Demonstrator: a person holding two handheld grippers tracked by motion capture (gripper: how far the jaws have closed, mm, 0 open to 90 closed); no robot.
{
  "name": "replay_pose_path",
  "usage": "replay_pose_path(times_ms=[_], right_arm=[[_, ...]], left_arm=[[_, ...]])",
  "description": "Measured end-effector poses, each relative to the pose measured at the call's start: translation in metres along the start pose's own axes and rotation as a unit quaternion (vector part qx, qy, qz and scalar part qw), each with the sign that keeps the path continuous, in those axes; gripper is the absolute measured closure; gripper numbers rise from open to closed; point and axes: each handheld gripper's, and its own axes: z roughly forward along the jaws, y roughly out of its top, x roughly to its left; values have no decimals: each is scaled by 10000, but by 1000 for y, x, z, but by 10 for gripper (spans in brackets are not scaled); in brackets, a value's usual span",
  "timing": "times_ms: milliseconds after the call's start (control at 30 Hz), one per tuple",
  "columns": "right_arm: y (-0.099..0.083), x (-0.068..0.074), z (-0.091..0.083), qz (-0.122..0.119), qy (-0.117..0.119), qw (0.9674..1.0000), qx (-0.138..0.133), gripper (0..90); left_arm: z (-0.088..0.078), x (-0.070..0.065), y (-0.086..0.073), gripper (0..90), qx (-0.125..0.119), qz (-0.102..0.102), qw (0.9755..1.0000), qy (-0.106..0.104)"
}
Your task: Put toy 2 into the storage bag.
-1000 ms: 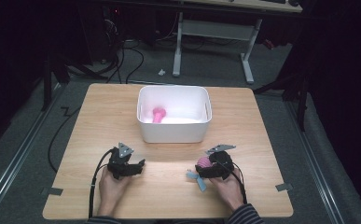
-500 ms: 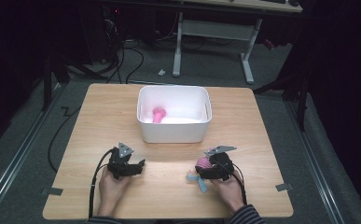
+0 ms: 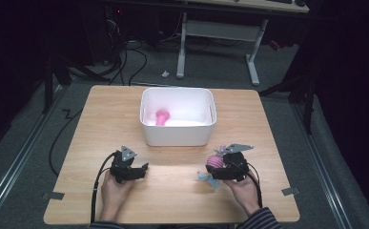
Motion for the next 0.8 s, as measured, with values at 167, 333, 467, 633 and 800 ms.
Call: replay_pose_path(times_ms=[167,333,467,633,800], right_arm=[[10,-3,-14,-168,-82,9998,-116,261],[24,-7,-29,-307,-97,9993,-214,260],[37,-13,-42,-313,-66,9990,-307,260],[53,-17,-57,-428,-94,9983,-381,260],[70,-20,-66,-548,-118,9976,-415,259]], left_arm=[[0,0,0,239,1,2,10000,0],[0,0,0,240,2,3,10000,-2],[0,0,0,240,-5,0,10000,4],[0,0,0,240,3,3,10000,-2],[0,0,0,241,-3,2,10000,4]])
